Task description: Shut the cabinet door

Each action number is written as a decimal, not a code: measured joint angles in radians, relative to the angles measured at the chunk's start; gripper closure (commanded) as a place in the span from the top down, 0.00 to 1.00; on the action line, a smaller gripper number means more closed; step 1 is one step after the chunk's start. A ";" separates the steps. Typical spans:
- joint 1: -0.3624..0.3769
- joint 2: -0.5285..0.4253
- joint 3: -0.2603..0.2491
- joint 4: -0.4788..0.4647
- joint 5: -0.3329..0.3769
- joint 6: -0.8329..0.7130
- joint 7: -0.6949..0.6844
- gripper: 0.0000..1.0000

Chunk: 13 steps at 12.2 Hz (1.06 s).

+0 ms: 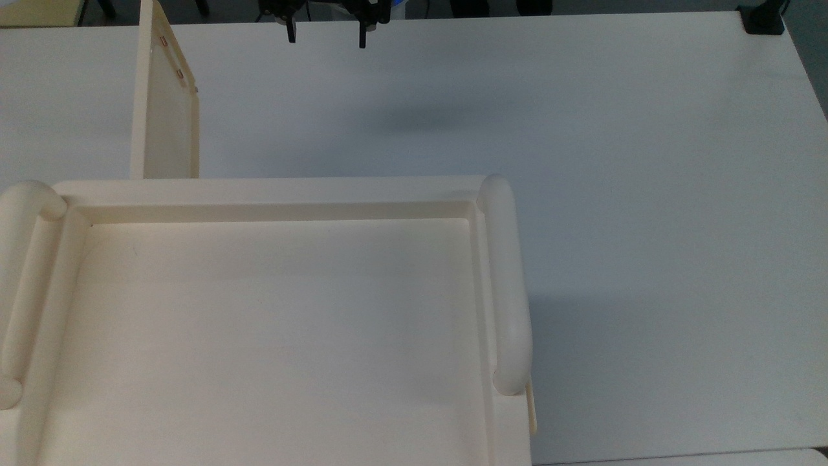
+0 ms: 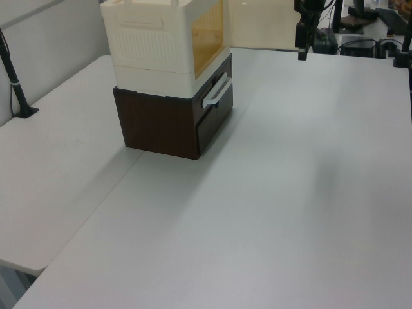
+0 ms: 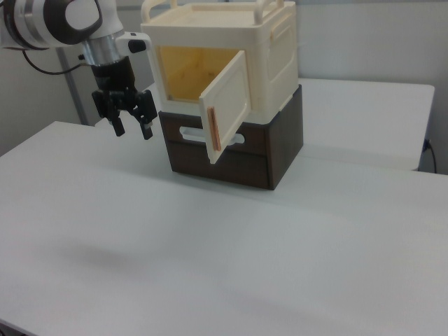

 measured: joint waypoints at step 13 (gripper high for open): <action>-0.062 -0.006 -0.002 0.060 0.000 0.000 -0.063 0.00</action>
